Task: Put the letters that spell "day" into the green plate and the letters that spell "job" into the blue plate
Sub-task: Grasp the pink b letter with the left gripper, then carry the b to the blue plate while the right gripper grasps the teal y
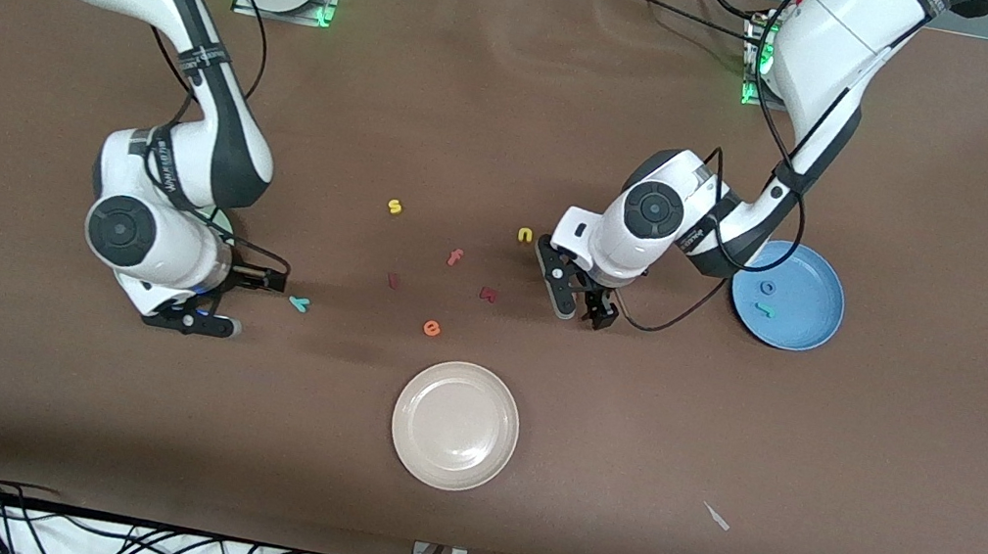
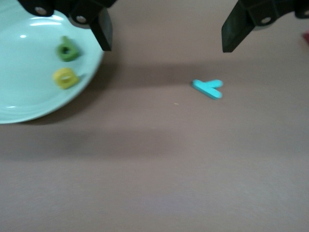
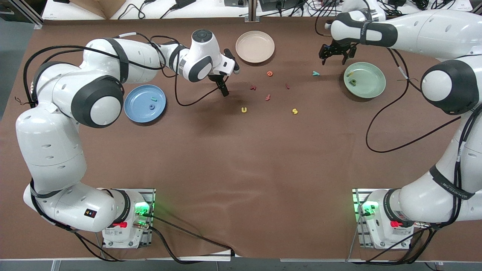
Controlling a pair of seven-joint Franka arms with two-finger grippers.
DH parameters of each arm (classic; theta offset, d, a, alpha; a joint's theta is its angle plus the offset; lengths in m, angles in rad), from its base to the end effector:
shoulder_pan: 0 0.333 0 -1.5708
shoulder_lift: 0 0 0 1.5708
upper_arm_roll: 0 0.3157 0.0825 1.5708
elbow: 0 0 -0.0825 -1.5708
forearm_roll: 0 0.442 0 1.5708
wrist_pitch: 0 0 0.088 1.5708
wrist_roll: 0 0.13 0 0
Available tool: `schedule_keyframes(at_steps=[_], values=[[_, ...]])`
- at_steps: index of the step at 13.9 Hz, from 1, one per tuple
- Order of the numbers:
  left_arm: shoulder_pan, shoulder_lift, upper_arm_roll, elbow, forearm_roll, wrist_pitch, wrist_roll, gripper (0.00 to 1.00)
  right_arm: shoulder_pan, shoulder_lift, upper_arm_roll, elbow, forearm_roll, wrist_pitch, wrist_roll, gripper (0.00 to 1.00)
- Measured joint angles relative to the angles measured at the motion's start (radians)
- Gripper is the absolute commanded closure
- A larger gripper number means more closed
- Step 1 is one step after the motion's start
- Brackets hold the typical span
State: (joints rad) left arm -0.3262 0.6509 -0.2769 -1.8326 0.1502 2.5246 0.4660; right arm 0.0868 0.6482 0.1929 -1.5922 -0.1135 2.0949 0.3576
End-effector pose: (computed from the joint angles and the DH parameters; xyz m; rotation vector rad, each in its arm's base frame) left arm 0.5707 -0.3892 0.1243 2.5865 -1.6381 0.1013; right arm 0.7009 0.1815 0.1907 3.1155 -0.0702 -0.2073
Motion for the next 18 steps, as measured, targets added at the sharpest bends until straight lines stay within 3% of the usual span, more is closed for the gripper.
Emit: schedule_keyframes(at_steps=[2,4,5,7,9,10,18], values=[[-0.007,0.024,-0.001,0.0,0.007,0.044,0.009,0.02,0.012,0.018,0.0,0.0,0.001,0.04,0.071,0.0],[-0.014,0.039,-0.001,0.0,0.007,0.062,0.013,0.14,0.026,0.036,0.0,0.0,0.001,0.069,0.131,0.0],[-0.017,0.043,0.0,0.0,0.007,0.063,0.013,0.28,0.034,0.044,0.0,0.0,0.001,0.087,0.158,0.0],[-0.02,0.048,-0.001,0.0,0.008,0.063,0.015,0.7,0.045,0.057,0.0,0.0,0.001,0.112,0.199,0.0],[-0.02,0.048,0.0,0.003,0.051,0.068,0.023,0.96,0.05,0.068,0.0,0.0,0.001,0.133,0.224,0.0],[-0.021,0.046,-0.002,0.006,0.08,0.067,0.023,1.0,0.054,0.074,0.0,0.0,0.001,0.148,0.231,0.0],[-0.017,0.031,0.0,0.008,0.105,0.061,0.034,1.0,0.062,0.115,-0.004,-0.001,0.001,0.218,0.278,0.0]])
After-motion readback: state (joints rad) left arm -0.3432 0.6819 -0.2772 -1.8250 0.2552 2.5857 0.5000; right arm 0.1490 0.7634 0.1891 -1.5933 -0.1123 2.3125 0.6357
